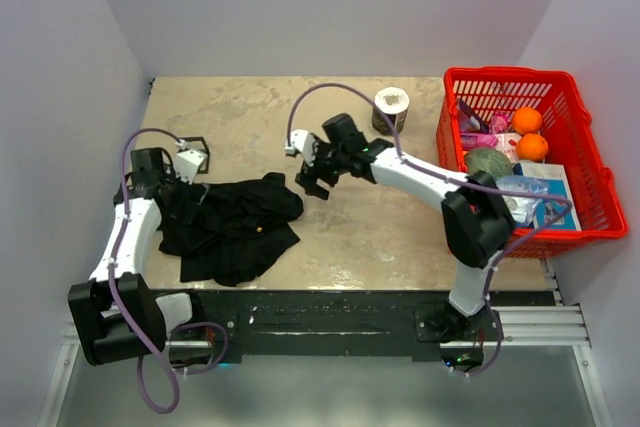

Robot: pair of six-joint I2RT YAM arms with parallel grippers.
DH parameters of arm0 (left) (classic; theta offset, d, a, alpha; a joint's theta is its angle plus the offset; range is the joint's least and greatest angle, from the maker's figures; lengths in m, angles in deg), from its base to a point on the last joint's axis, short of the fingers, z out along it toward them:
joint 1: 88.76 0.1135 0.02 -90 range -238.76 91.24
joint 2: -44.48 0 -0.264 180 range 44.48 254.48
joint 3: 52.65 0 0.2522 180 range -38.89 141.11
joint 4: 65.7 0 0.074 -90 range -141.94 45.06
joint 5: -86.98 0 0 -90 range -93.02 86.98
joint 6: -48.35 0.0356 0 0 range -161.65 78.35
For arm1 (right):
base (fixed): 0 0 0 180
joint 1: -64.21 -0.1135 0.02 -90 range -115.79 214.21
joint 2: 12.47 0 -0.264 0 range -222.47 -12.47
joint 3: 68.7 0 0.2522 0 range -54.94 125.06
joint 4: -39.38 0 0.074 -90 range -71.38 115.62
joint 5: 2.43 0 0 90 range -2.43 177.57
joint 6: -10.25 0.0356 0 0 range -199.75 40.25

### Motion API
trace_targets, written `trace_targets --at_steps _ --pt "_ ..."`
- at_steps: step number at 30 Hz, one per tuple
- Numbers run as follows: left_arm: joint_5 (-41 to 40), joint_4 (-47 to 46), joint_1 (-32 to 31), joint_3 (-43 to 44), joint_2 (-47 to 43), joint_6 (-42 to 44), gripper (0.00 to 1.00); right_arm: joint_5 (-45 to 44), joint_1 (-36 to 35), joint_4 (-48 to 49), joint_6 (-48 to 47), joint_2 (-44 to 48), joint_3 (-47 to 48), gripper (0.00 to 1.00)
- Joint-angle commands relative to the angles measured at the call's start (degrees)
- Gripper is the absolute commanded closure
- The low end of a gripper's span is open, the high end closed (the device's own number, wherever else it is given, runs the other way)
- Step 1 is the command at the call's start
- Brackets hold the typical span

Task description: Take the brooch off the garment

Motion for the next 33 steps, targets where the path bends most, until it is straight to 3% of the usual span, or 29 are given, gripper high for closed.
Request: trace_targets --at_steps 1,6,10,13,17,22,33 --pt "-2.3 2.5 1.6 3.6 -1.8 -4.3 0.00 1.6 -5.8 7.2 -2.0 -3.4 4.5 0.18" --pt "-2.7 4.9 7.7 4.5 -4.0 -8.2 0.00 4.2 -9.2 11.5 4.4 -7.1 7.8 0.22" --pt "0.7 5.2 21.6 7.0 -1.4 -6.2 0.02 4.9 -12.5 15.9 8.8 -9.1 8.6 0.21" --pt "2.2 7.0 26.4 9.2 -0.1 -3.6 0.02 3.3 -14.0 18.9 11.6 -10.5 8.7 0.19" --pt "3.3 9.3 26.5 8.6 -2.6 -0.4 0.02 7.0 -15.1 21.7 14.0 -13.4 10.6 0.28" --pt "2.8 9.1 22.2 5.9 -3.6 -4.3 0.02 14.7 -18.5 20.5 15.4 -15.7 11.3 0.32" --pt "4.7 8.2 17.8 4.2 -4.9 -6.4 0.02 12.6 -22.2 30.5 23.5 -22.8 12.2 0.36"
